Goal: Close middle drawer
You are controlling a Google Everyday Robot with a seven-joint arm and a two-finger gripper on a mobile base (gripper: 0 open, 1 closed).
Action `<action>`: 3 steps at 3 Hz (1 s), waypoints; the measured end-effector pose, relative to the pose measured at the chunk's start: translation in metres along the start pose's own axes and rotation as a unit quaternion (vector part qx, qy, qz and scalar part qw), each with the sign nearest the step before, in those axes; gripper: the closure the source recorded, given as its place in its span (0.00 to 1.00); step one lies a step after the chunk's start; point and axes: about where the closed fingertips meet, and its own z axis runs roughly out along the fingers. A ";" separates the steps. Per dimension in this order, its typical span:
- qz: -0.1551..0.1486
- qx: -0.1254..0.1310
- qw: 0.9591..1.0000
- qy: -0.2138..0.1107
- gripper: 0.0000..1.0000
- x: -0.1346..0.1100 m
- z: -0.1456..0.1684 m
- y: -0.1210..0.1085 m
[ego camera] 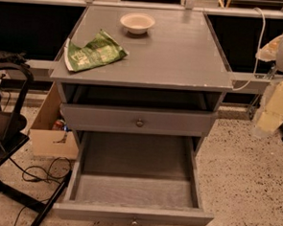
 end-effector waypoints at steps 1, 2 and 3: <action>-0.003 0.002 1.000 -0.003 0.00 -0.004 0.001 0.003; 0.000 -0.003 1.000 -0.013 0.00 0.004 0.023 0.025; 0.009 -0.011 1.000 0.007 0.00 0.029 0.070 0.059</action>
Offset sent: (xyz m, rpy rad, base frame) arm -0.0573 -0.0076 -0.1437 0.0304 0.1534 -0.0262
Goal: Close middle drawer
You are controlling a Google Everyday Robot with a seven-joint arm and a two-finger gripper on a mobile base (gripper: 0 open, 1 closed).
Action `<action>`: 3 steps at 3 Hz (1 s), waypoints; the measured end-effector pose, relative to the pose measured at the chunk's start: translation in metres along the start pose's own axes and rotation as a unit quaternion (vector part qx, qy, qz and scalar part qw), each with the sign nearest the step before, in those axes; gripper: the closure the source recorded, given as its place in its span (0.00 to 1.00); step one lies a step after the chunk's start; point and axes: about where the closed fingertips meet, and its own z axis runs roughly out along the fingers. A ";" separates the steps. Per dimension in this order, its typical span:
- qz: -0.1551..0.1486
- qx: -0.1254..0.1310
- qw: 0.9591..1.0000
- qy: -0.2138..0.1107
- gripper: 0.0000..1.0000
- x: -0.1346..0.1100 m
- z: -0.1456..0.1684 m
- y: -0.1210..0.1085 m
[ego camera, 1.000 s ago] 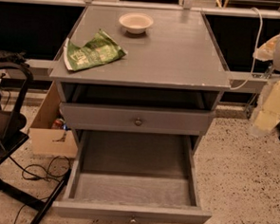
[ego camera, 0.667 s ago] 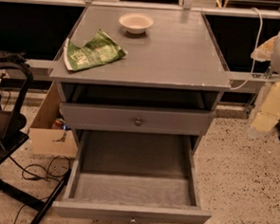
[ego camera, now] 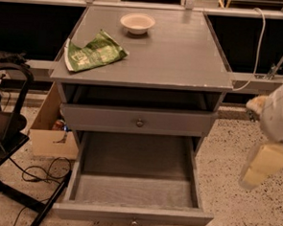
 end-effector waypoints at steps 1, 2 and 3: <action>-0.002 -0.020 0.999 0.028 0.00 0.030 0.057 0.036; -0.008 -0.036 0.998 0.053 0.00 0.063 0.114 0.076; -0.009 -0.051 0.997 0.062 0.00 0.074 0.134 0.096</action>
Offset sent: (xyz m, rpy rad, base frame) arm -0.1031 -0.0416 -0.2396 -0.1439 0.1760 0.0105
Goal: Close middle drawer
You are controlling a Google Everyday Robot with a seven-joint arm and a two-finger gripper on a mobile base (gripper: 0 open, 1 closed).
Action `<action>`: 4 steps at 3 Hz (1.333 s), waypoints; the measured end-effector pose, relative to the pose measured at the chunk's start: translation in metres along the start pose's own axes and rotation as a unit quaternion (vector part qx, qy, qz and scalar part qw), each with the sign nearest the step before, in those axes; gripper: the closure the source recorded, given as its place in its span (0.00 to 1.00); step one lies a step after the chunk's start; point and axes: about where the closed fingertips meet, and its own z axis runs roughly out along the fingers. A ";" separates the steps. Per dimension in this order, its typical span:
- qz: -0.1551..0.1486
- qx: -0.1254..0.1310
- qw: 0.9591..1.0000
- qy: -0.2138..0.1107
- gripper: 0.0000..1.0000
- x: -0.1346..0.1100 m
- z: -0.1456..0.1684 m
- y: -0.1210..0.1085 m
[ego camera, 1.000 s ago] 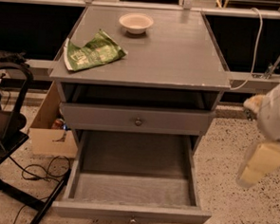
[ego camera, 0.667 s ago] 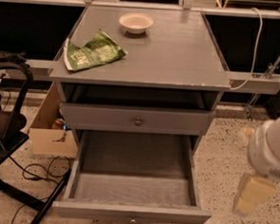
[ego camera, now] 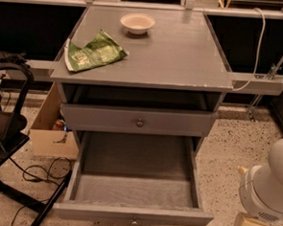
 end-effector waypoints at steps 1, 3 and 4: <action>0.000 0.000 1.000 0.000 0.00 0.000 0.000 0.000; 0.021 -0.020 1.000 -0.009 0.00 0.008 0.062 0.021; 0.036 -0.047 0.998 -0.032 0.18 0.009 0.144 0.050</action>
Offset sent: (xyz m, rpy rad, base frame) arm 0.0003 -0.0034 -0.0369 -0.0081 -0.0056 -0.0583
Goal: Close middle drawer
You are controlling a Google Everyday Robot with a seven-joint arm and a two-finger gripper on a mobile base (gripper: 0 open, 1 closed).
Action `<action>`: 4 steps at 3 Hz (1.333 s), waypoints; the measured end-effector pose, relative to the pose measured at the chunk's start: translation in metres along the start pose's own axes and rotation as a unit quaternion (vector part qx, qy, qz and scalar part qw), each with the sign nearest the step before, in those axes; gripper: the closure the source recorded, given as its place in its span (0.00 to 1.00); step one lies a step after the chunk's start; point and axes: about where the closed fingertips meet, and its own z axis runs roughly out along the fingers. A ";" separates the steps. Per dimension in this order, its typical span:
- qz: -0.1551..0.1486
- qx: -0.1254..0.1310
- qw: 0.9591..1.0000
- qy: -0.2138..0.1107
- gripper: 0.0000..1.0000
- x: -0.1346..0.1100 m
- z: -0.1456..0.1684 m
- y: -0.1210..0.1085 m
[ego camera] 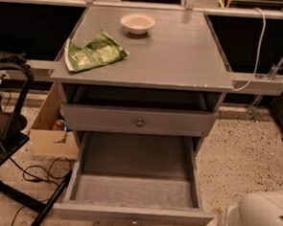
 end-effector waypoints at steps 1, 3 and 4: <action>0.003 -0.006 1.000 -0.030 0.41 -0.002 0.064 0.007; 0.005 -0.012 0.996 -0.089 0.88 -0.014 0.156 -0.010; 0.010 -0.028 0.995 -0.095 1.00 -0.015 0.170 -0.001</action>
Offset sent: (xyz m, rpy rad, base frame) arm 0.0253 0.0352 -0.1728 0.1960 -0.0587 0.0132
